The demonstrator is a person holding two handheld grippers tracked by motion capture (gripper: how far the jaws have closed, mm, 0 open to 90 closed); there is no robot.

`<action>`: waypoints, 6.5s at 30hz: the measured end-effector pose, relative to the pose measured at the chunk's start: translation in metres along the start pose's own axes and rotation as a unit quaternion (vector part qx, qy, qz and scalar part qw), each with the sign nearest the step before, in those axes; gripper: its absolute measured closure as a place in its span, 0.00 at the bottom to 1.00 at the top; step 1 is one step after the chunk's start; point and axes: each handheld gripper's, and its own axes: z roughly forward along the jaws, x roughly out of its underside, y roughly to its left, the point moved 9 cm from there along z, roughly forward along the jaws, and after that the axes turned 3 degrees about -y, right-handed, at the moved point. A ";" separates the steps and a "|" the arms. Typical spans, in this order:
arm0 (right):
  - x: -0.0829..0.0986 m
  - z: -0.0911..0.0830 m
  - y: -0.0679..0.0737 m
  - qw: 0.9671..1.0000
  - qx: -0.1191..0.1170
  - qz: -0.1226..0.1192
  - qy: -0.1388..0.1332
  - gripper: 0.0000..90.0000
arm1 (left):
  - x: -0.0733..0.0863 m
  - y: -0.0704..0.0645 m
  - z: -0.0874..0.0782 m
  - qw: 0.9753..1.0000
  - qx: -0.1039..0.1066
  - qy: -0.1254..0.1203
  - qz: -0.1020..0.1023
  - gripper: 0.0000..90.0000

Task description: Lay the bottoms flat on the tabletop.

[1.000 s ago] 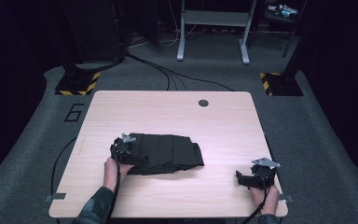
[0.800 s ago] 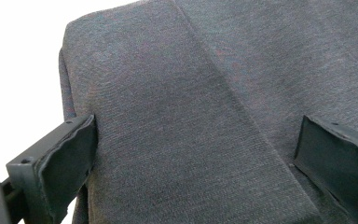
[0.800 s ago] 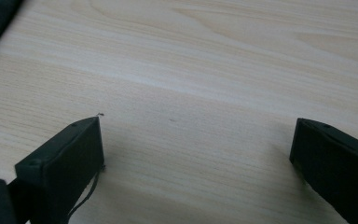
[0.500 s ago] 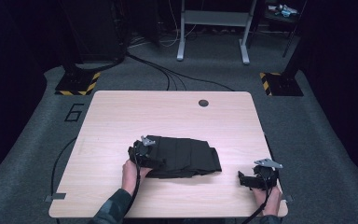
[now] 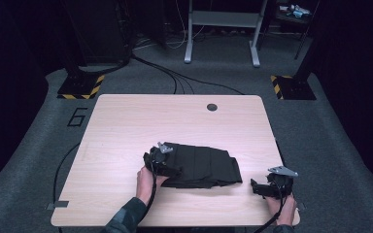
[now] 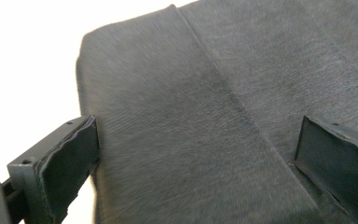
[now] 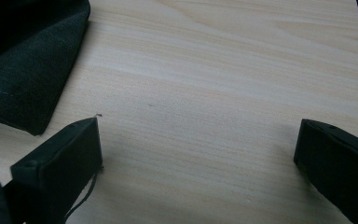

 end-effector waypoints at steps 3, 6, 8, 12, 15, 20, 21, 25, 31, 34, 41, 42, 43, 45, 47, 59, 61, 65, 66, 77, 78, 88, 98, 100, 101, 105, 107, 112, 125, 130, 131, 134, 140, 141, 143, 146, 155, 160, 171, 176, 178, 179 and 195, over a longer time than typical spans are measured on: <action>0.000 0.000 0.000 1.000 0.000 0.001 0.000 0.00 | -0.010 -0.001 -0.016 1.000 0.010 -0.018 0.006 0.00; 0.000 0.000 -0.001 1.000 0.000 0.000 0.000 0.00 | -0.022 -0.012 -0.030 0.999 0.032 -0.038 0.022 0.00; 0.000 0.000 -0.001 1.000 0.000 0.000 0.001 0.00 | -0.027 -0.026 -0.033 0.997 0.049 -0.046 0.028 0.00; 0.000 0.000 -0.001 1.000 0.000 0.000 0.002 0.00 | -0.032 -0.065 -0.029 0.993 0.094 -0.047 0.059 0.00; 0.000 0.000 -0.001 1.000 -0.001 0.000 0.004 0.00 | -0.029 -0.096 -0.017 0.988 0.116 -0.032 0.095 0.00; 0.000 0.000 -0.002 1.000 0.004 0.003 -0.002 0.01 | -0.024 -0.131 0.001 0.981 0.137 -0.014 0.139 0.00; -0.001 0.000 -0.002 1.000 0.004 0.004 -0.002 0.01 | -0.023 -0.133 0.006 0.980 0.134 -0.009 0.145 0.00; 0.000 0.000 -0.002 1.000 0.004 0.004 -0.002 0.01 | -0.023 -0.132 0.019 0.980 0.121 0.002 0.158 0.10; -0.001 0.000 -0.002 1.000 0.005 0.004 -0.002 0.02 | -0.026 -0.130 0.015 0.977 0.147 0.000 0.153 0.30; -0.001 0.000 -0.002 1.000 0.005 0.004 -0.003 0.02 | -0.028 -0.131 0.014 0.976 0.162 -0.003 0.149 0.41; -0.001 0.000 -0.002 1.000 0.005 0.005 -0.003 0.02 | -0.032 -0.129 0.009 0.972 0.192 -0.011 0.132 0.57; -0.001 0.000 -0.002 1.000 0.005 0.004 -0.003 0.02 | -0.034 -0.127 0.008 0.974 0.185 -0.016 0.132 0.61; -0.001 0.000 -0.002 1.000 0.005 0.005 -0.003 0.02 | -0.035 -0.125 0.007 0.973 0.191 -0.016 0.127 0.68; -0.001 0.000 -0.002 1.000 0.006 0.006 -0.004 0.02 | -0.037 -0.123 0.005 0.973 0.196 -0.019 0.121 0.72; -0.001 0.000 -0.002 1.000 0.006 0.005 -0.003 0.02 | -0.037 -0.121 0.004 0.973 0.196 -0.018 0.123 0.77; -0.001 0.000 -0.002 1.000 0.006 0.007 -0.004 0.02 | -0.032 -0.126 0.009 0.972 0.191 -0.001 0.138 0.55; -0.001 0.000 -0.002 1.000 0.006 0.007 -0.004 0.03 | -0.030 -0.127 0.012 0.973 0.181 0.004 0.142 0.55; -0.001 0.000 -0.002 1.000 0.006 0.007 -0.004 0.03 | -0.030 -0.125 0.018 0.975 0.168 0.002 0.147 0.67; -0.001 0.000 -0.002 1.000 0.006 0.007 -0.004 0.03 | -0.030 -0.125 0.018 0.975 0.165 0.001 0.148 0.73; -0.001 0.000 -0.002 1.000 0.006 0.007 -0.004 0.03 | -0.037 -0.117 0.011 0.977 0.164 -0.019 0.134 0.84; -0.001 0.000 -0.002 1.000 0.006 0.007 -0.004 0.03 | -0.039 -0.116 0.010 0.977 0.165 -0.023 0.132 0.84; -0.001 0.000 -0.002 1.000 0.006 0.007 -0.004 0.03 | -0.054 -0.103 -0.005 0.979 0.160 -0.052 0.115 0.84; -0.001 0.000 -0.002 1.000 0.006 0.008 -0.004 0.03 | -0.068 -0.083 -0.023 0.981 0.145 -0.082 0.098 0.84; -0.001 0.000 -0.002 1.000 0.006 0.007 -0.004 0.03 | -0.070 -0.080 -0.026 0.981 0.145 -0.086 0.094 0.85; -0.001 0.000 -0.002 1.000 0.006 0.008 -0.004 0.03 | -0.071 -0.079 -0.027 0.981 0.142 -0.089 0.094 0.85; -0.001 0.000 -0.002 1.000 0.006 0.008 -0.004 0.03 | -0.073 -0.074 -0.033 0.982 0.141 -0.099 0.084 0.85; -0.001 0.000 -0.002 1.000 0.006 0.007 -0.004 0.03 | -0.076 -0.070 -0.036 0.982 0.137 -0.103 0.083 0.85; -0.001 0.000 -0.002 1.000 0.006 0.008 -0.004 0.03 | -0.081 -0.060 -0.045 0.982 0.130 -0.113 0.076 0.85; -0.001 0.000 -0.002 1.000 0.006 0.008 -0.004 0.03 | -0.089 -0.021 -0.072 0.983 0.102 -0.143 0.054 0.84; -0.001 0.000 -0.002 1.000 0.006 0.008 -0.004 0.03 | -0.090 -0.006 -0.083 0.983 0.088 -0.154 0.046 0.85; -0.001 0.000 -0.002 1.000 0.006 0.008 -0.004 0.03 | -0.090 -0.003 -0.086 0.983 0.087 -0.158 0.043 0.85; -0.001 0.000 -0.002 1.000 0.006 0.008 -0.004 0.03 | -0.089 0.008 -0.093 0.982 0.079 -0.165 0.037 0.84; -0.001 0.000 -0.002 1.000 0.006 0.008 -0.004 0.03 | -0.084 0.031 -0.107 0.982 0.060 -0.177 0.020 0.85; -0.001 0.000 -0.002 1.000 0.006 0.008 -0.004 0.03 | -0.083 0.035 -0.109 0.982 0.057 -0.178 0.017 0.85; -0.001 0.000 -0.002 1.000 0.006 0.008 -0.004 0.03 | -0.080 0.043 -0.113 0.982 0.050 -0.184 0.011 0.85; -0.001 0.000 -0.002 1.000 0.006 0.007 -0.004 0.03 | -0.075 0.056 -0.119 0.982 0.041 -0.185 0.003 0.85; -0.001 0.000 -0.002 1.000 0.007 0.007 -0.004 0.03 | -0.048 0.100 -0.135 0.979 0.005 -0.197 -0.049 0.85; -0.001 0.000 -0.002 1.000 0.007 0.008 -0.005 0.03 | -0.026 0.128 -0.138 0.978 -0.013 -0.191 -0.087 0.85; -0.001 0.000 -0.002 1.000 0.007 0.008 -0.004 0.03 | 0.055 0.183 -0.128 0.977 -0.055 -0.112 -0.173 0.51; -0.001 -0.001 0.005 1.000 -0.002 0.001 0.011 0.00 | 0.085 0.199 -0.136 0.971 -0.069 -0.104 -0.203 0.31; -0.001 -0.002 0.009 1.000 -0.013 0.014 0.017 0.00 | 0.084 0.206 -0.141 0.970 -0.076 -0.108 -0.202 0.27; -0.004 -0.003 0.012 1.000 -0.019 0.016 0.014 0.00 | 0.082 0.209 -0.143 0.970 -0.078 -0.108 -0.201 0.25; -0.067 0.017 0.159 0.988 -0.137 -0.068 0.019 0.02 | 0.065 0.222 -0.077 0.983 -0.064 -0.034 -0.171 0.31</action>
